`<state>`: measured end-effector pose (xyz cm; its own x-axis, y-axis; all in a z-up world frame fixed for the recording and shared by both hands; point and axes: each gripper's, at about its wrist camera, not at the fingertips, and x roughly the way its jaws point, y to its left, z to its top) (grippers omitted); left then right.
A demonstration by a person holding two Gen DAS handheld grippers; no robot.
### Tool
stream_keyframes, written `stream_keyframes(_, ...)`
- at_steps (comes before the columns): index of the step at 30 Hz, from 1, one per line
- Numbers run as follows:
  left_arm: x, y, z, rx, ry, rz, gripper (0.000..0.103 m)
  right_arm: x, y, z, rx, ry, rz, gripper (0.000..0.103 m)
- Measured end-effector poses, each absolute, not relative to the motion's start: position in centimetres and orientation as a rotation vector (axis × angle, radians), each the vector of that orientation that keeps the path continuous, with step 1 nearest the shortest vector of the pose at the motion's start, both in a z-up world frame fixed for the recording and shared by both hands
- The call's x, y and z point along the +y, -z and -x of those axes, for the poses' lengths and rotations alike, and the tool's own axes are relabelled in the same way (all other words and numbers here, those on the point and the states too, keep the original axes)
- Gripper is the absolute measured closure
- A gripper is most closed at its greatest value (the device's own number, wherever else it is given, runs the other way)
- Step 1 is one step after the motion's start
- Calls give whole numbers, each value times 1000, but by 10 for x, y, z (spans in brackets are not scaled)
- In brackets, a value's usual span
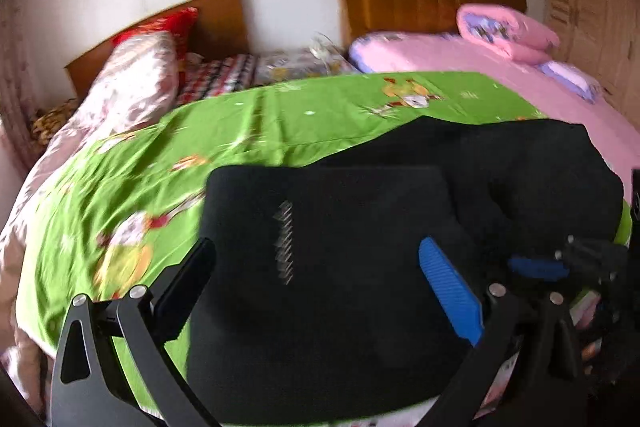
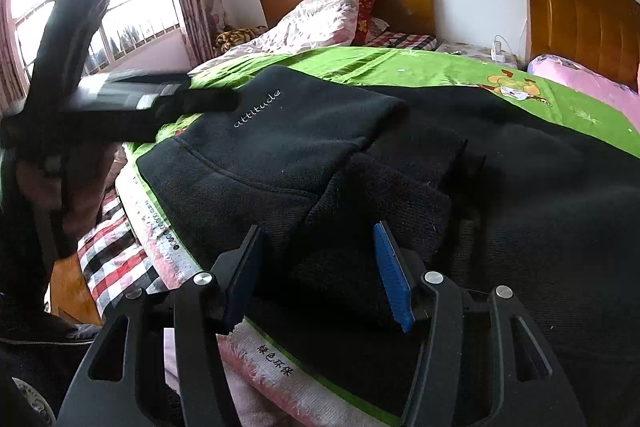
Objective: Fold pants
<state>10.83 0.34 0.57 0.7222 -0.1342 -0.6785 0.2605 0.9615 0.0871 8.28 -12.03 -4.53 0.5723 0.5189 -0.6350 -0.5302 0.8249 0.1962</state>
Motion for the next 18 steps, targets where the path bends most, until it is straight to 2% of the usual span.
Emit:
stream_keyframes(5,-5,42,-182,987,257,-61,2,-124,45,-83,746,-619,14,50)
stream_keyframes(8,-14,49,-184,977,234,-121,1,-123,42,-83,764,-612,22,49)
stream_keyframes(10,-13,50,-181,965,239,-117,1,-123,32,-83,802,-607,43,41)
stream_keyframes(15,17,9,-168,871,356,85,2,-130,-10,-103,741,-526,123,37)
stream_keyframes(18,22,-4,-179,855,280,34,2,-118,-15,-135,772,-614,132,32)
